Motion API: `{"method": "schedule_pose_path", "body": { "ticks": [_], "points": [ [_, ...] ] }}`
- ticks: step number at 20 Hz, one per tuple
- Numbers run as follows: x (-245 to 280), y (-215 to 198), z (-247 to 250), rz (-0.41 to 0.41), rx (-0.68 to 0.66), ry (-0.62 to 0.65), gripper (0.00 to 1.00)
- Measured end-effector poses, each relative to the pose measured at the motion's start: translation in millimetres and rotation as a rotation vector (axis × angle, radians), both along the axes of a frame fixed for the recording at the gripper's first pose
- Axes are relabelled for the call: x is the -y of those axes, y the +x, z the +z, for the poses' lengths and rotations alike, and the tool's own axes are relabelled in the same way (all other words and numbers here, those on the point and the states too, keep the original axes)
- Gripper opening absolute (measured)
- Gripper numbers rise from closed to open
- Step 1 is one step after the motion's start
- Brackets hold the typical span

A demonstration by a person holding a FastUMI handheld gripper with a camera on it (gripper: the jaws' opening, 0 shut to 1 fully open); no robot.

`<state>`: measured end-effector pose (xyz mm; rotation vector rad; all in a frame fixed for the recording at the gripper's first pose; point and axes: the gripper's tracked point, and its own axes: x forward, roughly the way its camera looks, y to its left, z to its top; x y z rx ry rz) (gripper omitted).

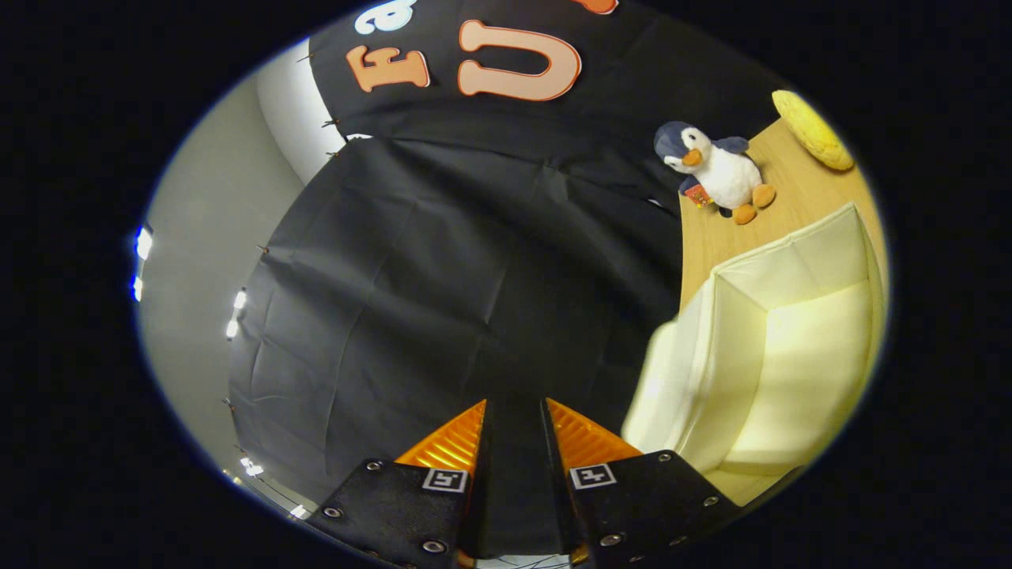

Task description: Open the storage box then place both shoes into the box .Put the left shoe in first, then the right shoe, with the right side of both shoes facing outward in a uniform manner.

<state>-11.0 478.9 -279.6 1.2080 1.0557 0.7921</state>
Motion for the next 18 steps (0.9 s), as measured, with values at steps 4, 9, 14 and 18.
{"method": "schedule_pose_path", "body": {
  "ticks": [4,9,14,18],
  "points": [
    [33.4,-1.2,-7.3,-0.011,0.061,-0.103,0.49],
    [99.8,-9.3,-20.9,-0.028,0.137,-0.28,0.75],
    [179.2,-31.4,-56.6,-0.017,0.172,-0.52,0.89],
    [239.7,-53.4,-83.8,-0.022,0.119,-0.634,0.94]
  ]
}}
